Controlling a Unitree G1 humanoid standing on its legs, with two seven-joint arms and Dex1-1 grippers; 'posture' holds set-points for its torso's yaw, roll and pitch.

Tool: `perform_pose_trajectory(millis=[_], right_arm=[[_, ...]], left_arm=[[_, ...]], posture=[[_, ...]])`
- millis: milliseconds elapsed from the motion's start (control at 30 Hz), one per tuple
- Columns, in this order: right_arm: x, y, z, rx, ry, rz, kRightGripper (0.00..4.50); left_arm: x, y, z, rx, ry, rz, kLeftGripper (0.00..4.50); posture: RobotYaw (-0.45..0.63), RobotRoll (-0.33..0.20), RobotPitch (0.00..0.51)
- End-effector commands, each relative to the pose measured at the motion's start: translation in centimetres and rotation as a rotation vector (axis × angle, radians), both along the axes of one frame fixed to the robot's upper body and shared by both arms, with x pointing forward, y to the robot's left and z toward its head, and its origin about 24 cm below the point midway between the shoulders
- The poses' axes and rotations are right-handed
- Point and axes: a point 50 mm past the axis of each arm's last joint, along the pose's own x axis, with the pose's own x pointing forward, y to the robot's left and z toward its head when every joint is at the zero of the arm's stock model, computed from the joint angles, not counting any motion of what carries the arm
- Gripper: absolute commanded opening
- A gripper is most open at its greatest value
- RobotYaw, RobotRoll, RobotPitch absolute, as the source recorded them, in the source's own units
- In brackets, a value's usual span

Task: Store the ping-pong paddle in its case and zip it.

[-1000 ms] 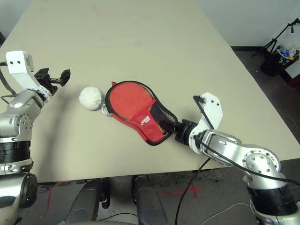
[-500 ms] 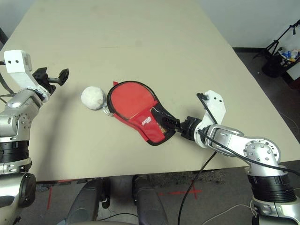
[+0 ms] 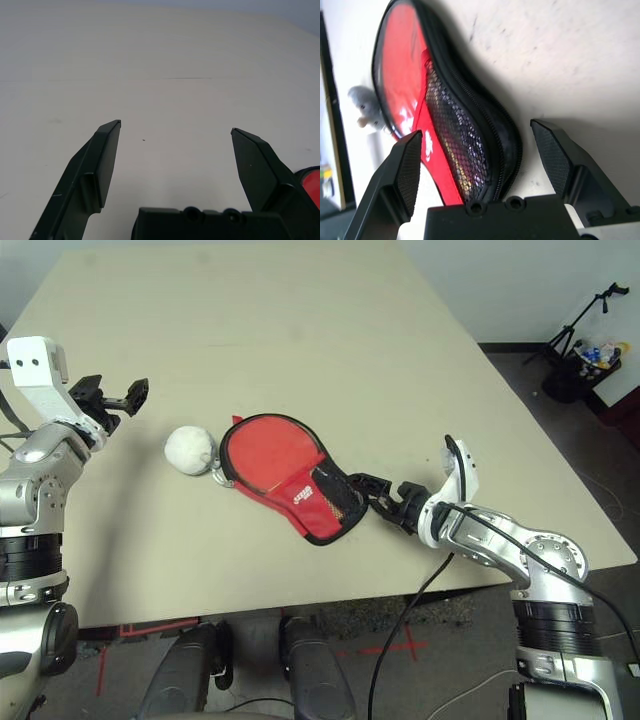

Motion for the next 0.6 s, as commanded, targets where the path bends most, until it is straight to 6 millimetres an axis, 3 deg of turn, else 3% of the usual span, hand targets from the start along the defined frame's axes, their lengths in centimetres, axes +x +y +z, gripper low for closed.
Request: perform_pose_trajectory(millis=[33,200,600], right_arm=[[-1.4,1.2,-4.6,-0.073,0.203,0.201,4.47],[-1.6,1.0,-5.2,-0.120,0.228,0.319,4.47],[-1.2,2.8,-5.8,-0.054,0.228,0.443,4.47]], left_arm=[[0.0,0.0,-0.2,0.005,0.019,0.000,4.50],[-0.1,0.2,-0.1,0.008,0.019,0.004,4.50],[-0.2,0.2,0.1,0.012,0.019,0.006,4.50]], posture=[[0.08,0.000,0.197],[0.09,0.000,0.198],[0.10,0.000,0.191]])
